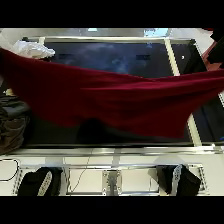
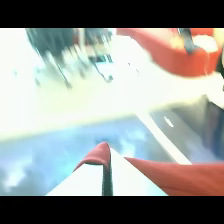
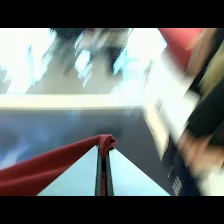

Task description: Fold the shirts.

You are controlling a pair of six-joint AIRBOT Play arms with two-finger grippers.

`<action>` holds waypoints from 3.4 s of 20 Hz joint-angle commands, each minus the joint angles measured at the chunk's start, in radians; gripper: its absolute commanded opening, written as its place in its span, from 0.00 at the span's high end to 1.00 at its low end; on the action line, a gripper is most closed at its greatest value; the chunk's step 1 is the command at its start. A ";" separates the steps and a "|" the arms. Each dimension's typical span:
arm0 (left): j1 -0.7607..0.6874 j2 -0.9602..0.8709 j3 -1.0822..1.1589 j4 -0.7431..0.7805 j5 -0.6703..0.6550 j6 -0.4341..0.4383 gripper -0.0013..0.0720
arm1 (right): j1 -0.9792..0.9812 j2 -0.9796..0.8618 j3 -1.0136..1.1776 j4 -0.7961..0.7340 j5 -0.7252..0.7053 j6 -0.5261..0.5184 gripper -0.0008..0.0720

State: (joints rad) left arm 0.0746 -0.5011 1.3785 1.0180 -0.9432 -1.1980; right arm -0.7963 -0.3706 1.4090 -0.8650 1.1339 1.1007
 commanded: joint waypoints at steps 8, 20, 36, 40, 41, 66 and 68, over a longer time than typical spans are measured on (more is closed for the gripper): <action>-0.048 -0.600 0.115 0.079 -0.096 -0.036 0.97 | 0.131 -0.580 0.031 0.315 0.171 -0.108 0.95; -0.187 -1.115 0.126 0.394 0.216 -0.253 0.97 | 0.514 -1.052 -0.154 -0.142 -0.475 0.028 0.95; -0.188 -1.263 0.083 0.397 -0.111 -0.254 0.97 | 0.530 -1.081 -0.397 -0.234 -0.333 0.024 0.95; -0.188 -1.263 0.103 0.388 -0.160 -0.257 0.31 | 0.527 -1.075 -0.396 -0.228 -0.270 0.026 0.75; -0.186 -1.255 0.124 0.388 -0.209 -0.257 0.14 | 0.526 -1.063 -0.396 -0.229 -0.245 0.026 0.58; -0.157 -0.246 -1.098 -0.083 0.063 -0.392 0.15 | 0.295 -0.723 -0.312 -0.273 -0.044 0.050 0.50; -0.157 -0.246 -1.109 -0.084 0.070 -0.403 0.15 | 0.295 -0.723 -0.312 -0.267 -0.044 0.050 0.50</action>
State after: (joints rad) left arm -0.0826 -0.7506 0.2974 0.9463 -0.9024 -1.5810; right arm -0.5003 -1.0935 1.0966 -1.1507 1.0855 1.1522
